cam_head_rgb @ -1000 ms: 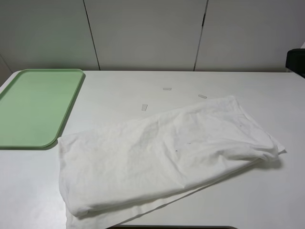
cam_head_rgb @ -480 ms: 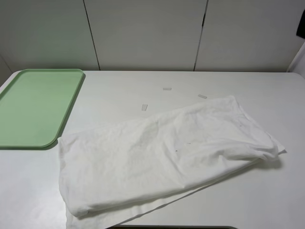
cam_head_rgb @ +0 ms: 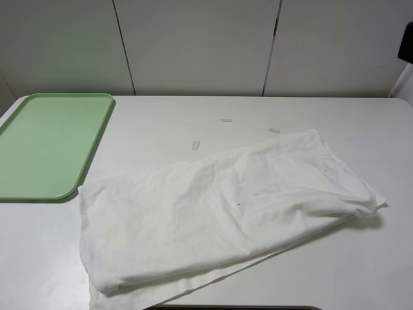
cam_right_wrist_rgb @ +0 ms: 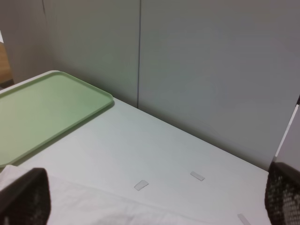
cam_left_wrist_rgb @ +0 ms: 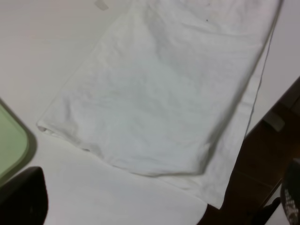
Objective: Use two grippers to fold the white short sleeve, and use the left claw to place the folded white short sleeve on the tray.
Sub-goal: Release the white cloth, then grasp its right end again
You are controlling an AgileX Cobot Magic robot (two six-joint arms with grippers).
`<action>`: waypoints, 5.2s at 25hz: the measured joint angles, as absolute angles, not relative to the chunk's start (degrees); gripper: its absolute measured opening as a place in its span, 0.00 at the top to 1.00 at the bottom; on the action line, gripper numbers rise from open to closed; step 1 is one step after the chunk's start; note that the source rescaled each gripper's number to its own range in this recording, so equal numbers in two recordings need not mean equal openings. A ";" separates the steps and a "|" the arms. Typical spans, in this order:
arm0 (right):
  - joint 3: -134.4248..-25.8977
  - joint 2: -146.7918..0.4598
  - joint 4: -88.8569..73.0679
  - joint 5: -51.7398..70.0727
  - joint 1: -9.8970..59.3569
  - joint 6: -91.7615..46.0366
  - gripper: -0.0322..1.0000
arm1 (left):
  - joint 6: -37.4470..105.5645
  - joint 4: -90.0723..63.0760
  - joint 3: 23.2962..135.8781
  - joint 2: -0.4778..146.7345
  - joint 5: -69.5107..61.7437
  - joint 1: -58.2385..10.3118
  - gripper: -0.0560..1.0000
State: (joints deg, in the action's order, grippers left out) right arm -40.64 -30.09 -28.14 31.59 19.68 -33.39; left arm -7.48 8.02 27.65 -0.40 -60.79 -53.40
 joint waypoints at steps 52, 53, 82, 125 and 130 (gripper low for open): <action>-40.64 -30.09 -29.37 35.05 19.68 -32.70 0.00 | -7.42 7.93 27.65 -0.40 -60.79 -1.52 0.00; -40.64 -30.09 -29.37 35.05 19.68 -32.70 0.00 | -7.42 7.93 27.65 -0.40 -60.79 -1.52 0.00; -39.65 -30.52 -31.09 57.39 22.17 -19.02 0.00 | -7.37 7.93 27.65 -0.40 -60.59 -1.52 0.00; -55.62 -99.33 -25.26 38.84 -7.43 -40.88 0.00 | -7.26 7.93 27.65 -0.40 -60.59 -1.52 0.00; -61.05 -105.18 -28.03 42.97 -8.68 -44.83 0.00 | -7.26 7.93 27.65 -0.40 -60.59 -1.52 0.00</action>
